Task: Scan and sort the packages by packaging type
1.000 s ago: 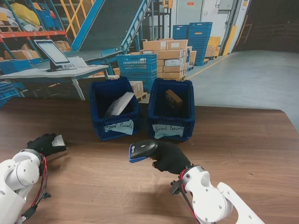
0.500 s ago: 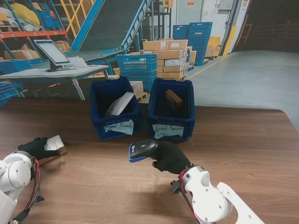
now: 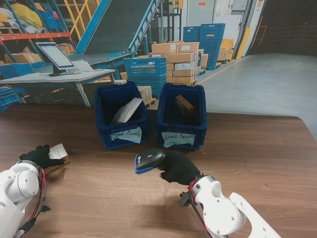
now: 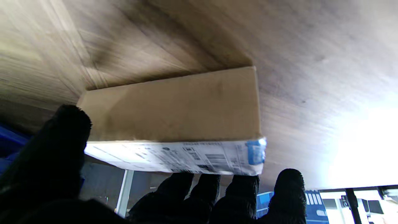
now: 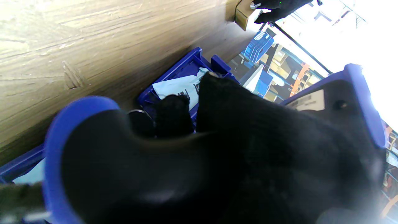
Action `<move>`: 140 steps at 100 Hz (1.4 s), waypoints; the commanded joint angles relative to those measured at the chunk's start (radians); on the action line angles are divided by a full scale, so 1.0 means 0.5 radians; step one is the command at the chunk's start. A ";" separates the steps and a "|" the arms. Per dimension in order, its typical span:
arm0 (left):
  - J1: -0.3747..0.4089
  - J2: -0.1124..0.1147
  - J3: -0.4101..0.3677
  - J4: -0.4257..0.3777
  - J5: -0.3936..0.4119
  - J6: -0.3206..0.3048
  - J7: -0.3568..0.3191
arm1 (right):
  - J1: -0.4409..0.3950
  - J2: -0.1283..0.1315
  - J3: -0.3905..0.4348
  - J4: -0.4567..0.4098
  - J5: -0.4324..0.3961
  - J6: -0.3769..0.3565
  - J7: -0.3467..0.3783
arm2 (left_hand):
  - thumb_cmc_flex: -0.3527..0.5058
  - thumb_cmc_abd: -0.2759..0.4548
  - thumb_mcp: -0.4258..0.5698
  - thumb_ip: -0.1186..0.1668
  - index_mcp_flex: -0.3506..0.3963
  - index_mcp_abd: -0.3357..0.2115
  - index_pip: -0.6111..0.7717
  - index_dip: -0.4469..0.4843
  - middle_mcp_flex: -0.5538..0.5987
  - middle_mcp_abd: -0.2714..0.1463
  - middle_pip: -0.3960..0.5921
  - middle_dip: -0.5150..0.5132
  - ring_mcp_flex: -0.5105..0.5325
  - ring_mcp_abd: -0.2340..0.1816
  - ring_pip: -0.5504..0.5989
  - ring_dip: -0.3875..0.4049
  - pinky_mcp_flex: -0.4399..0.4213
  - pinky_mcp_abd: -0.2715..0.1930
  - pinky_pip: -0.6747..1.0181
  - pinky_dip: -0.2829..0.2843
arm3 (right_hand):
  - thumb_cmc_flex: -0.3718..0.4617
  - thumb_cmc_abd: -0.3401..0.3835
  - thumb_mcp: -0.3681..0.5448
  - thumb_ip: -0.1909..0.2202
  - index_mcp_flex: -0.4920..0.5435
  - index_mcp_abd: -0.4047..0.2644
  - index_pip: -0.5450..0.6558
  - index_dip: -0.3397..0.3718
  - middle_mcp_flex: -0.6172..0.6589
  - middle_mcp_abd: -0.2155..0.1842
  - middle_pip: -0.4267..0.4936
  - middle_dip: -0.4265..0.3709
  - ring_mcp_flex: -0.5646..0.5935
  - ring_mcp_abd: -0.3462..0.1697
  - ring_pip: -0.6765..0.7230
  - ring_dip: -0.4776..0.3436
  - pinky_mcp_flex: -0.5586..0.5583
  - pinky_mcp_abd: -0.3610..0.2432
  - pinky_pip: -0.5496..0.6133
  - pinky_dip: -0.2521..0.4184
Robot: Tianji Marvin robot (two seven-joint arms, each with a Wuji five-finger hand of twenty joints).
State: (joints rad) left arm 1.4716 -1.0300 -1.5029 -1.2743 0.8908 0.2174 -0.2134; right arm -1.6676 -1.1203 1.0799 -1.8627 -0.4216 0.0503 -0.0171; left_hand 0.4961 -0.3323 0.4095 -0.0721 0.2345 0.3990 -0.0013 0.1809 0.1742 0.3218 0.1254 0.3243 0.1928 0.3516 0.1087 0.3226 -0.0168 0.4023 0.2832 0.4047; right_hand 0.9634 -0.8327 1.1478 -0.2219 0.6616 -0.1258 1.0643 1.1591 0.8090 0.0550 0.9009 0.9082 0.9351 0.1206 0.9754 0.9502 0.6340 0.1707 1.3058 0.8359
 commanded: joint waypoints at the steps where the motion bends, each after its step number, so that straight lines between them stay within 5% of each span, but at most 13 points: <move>1: 0.000 -0.010 0.017 -0.001 -0.046 0.013 0.008 | -0.007 -0.009 0.002 -0.026 -0.003 0.007 0.025 | -0.041 -0.064 0.046 -0.042 -0.014 0.088 -0.016 -0.019 -0.045 0.065 0.006 -0.030 0.038 0.097 0.032 0.010 0.010 0.084 -0.012 -0.001 | 0.186 0.098 0.179 0.025 0.130 -0.082 0.050 0.041 0.028 0.041 -0.009 0.010 0.032 0.033 0.015 0.036 0.024 0.001 0.064 0.037; 21: -0.013 0.006 0.046 0.023 -0.030 0.028 -0.078 | -0.011 -0.006 0.007 -0.026 -0.002 -0.001 0.033 | -0.078 -0.146 0.153 -0.055 0.028 0.101 -0.017 -0.024 -0.033 0.085 0.056 -0.079 0.061 0.112 0.041 0.007 0.018 0.101 -0.012 -0.007 | 0.186 0.100 0.177 0.025 0.130 -0.082 0.050 0.041 0.027 0.041 -0.010 0.008 0.031 0.032 0.015 0.036 0.027 0.008 0.067 0.041; 36: -0.046 0.010 0.087 0.067 -0.042 0.079 -0.112 | -0.015 -0.005 0.011 -0.030 -0.003 0.000 0.036 | -0.114 -0.319 0.457 -0.078 0.192 0.183 0.006 -0.006 0.080 0.164 0.170 -0.084 0.161 0.152 0.097 0.034 0.054 0.140 0.043 -0.004 | 0.186 0.099 0.177 0.025 0.130 -0.082 0.050 0.041 0.027 0.042 -0.010 0.008 0.030 0.033 0.014 0.035 0.024 -0.005 0.062 0.036; 48: -0.074 0.006 0.124 0.109 -0.099 0.126 -0.111 | -0.014 -0.004 0.014 -0.034 -0.004 0.006 0.043 | -0.039 -0.428 0.597 -0.043 0.304 0.180 0.050 0.031 0.191 0.162 0.289 -0.030 0.264 0.152 0.168 0.093 0.066 0.161 0.100 0.005 | 0.187 0.100 0.176 0.024 0.130 -0.082 0.050 0.041 0.026 0.043 -0.010 0.009 0.029 0.035 0.014 0.036 0.023 0.004 0.063 0.038; 62: -0.087 0.007 0.164 0.148 -0.087 0.113 -0.091 | -0.015 -0.002 0.017 -0.037 -0.005 0.008 0.052 | 0.028 -0.555 0.765 0.010 0.438 0.146 0.109 0.115 0.335 0.119 0.444 0.081 0.428 0.139 0.293 0.236 0.107 0.202 0.232 0.041 | 0.186 0.100 0.176 0.024 0.130 -0.082 0.050 0.041 0.027 0.042 -0.010 0.009 0.030 0.033 0.014 0.036 0.024 0.000 0.062 0.038; 76: -0.088 -0.009 0.196 0.172 -0.086 0.131 0.019 | -0.014 -0.001 0.020 -0.037 -0.006 0.009 0.057 | 0.173 -0.608 0.919 0.099 0.614 -0.006 0.259 0.345 0.519 -0.030 0.715 0.311 0.642 0.075 0.519 0.496 0.176 0.227 0.451 0.119 | 0.187 0.100 0.176 0.024 0.130 -0.082 0.050 0.041 0.028 0.043 -0.010 0.009 0.031 0.033 0.014 0.036 0.024 0.001 0.062 0.038; 86: -0.088 -0.016 0.214 0.175 -0.078 0.147 0.068 | -0.017 0.000 0.023 -0.037 -0.004 0.009 0.059 | 0.276 -0.601 1.003 0.173 0.613 -0.130 0.506 0.664 0.587 -0.147 0.922 0.528 0.720 0.031 0.699 0.743 0.207 0.247 0.632 0.233 | 0.186 0.101 0.173 0.024 0.130 -0.082 0.050 0.041 0.028 0.039 -0.010 0.008 0.028 0.034 0.013 0.036 0.029 0.003 0.066 0.040; 104: -0.098 -0.041 0.248 0.194 -0.088 0.196 0.213 | -0.024 0.000 0.030 -0.043 -0.004 0.011 0.060 | 0.477 -0.614 1.084 0.268 0.476 -0.294 1.420 1.086 0.830 -0.293 1.195 0.735 0.972 -0.033 0.983 1.018 0.357 0.315 0.990 0.419 | 0.186 0.103 0.173 0.025 0.130 -0.082 0.050 0.041 0.027 0.042 -0.011 0.009 0.030 0.032 0.014 0.036 0.025 0.002 0.064 0.040; 109: -0.100 -0.049 0.251 0.198 -0.103 0.198 0.251 | -0.026 0.000 0.031 -0.043 -0.005 0.010 0.060 | 0.633 -0.708 1.075 0.135 0.502 -0.369 1.665 1.147 0.995 -0.337 1.173 1.014 1.071 -0.051 1.077 1.089 0.413 0.330 1.079 0.453 | 0.187 0.102 0.172 0.025 0.130 -0.082 0.050 0.041 0.026 0.042 -0.012 0.008 0.030 0.035 0.014 0.036 0.025 0.005 0.063 0.040; 113: -0.104 -0.057 0.254 0.208 -0.117 0.191 0.293 | -0.027 0.000 0.032 -0.043 -0.005 0.010 0.059 | 0.775 -0.784 1.047 0.106 0.507 -0.430 1.850 1.173 1.137 -0.370 1.094 1.171 1.141 -0.066 1.155 1.138 0.457 0.349 1.144 0.473 | 0.187 0.103 0.171 0.025 0.130 -0.082 0.050 0.041 0.027 0.043 -0.011 0.009 0.029 0.035 0.014 0.037 0.025 -0.004 0.062 0.038; 122: -0.113 -0.074 0.264 0.228 -0.125 0.200 0.400 | -0.032 0.000 0.035 -0.045 -0.004 0.011 0.057 | 0.930 -0.788 1.054 0.114 0.585 -0.548 2.186 1.191 1.354 -0.435 1.113 1.277 1.349 -0.058 1.262 1.424 0.563 0.405 1.318 0.551 | 0.187 0.103 0.172 0.025 0.130 -0.082 0.050 0.041 0.027 0.042 -0.011 0.009 0.028 0.032 0.013 0.036 0.024 -0.002 0.062 0.038; 140: -0.111 -0.087 0.251 0.188 -0.150 0.232 0.425 | -0.039 0.001 0.041 -0.047 -0.002 0.010 0.061 | 0.976 -0.811 1.077 0.120 0.663 -0.603 2.377 1.241 1.414 -0.427 1.169 1.276 1.443 -0.049 1.366 1.530 0.620 0.471 1.494 0.672 | 0.187 0.104 0.170 0.024 0.130 -0.081 0.049 0.040 0.026 0.043 -0.012 0.008 0.028 0.033 0.013 0.036 0.025 -0.007 0.063 0.038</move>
State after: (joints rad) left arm 1.4061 -1.0637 -1.3800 -1.1661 0.8161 0.3290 0.0364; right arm -1.6801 -1.1164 1.1001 -1.8761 -0.4216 0.0534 -0.0007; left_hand 0.5115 -0.8581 0.6335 -0.0962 0.4614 0.3740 0.8370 0.7015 0.7545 0.2748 0.5897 0.9264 0.7785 0.4253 0.5414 0.9910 0.2801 0.5641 0.9743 0.7104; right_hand 0.9634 -0.8327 1.1478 -0.2218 0.6616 -0.1258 1.0643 1.1591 0.8090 0.0550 0.9009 0.9083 0.9351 0.1206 0.9755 0.9503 0.6340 0.1707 1.3059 0.8360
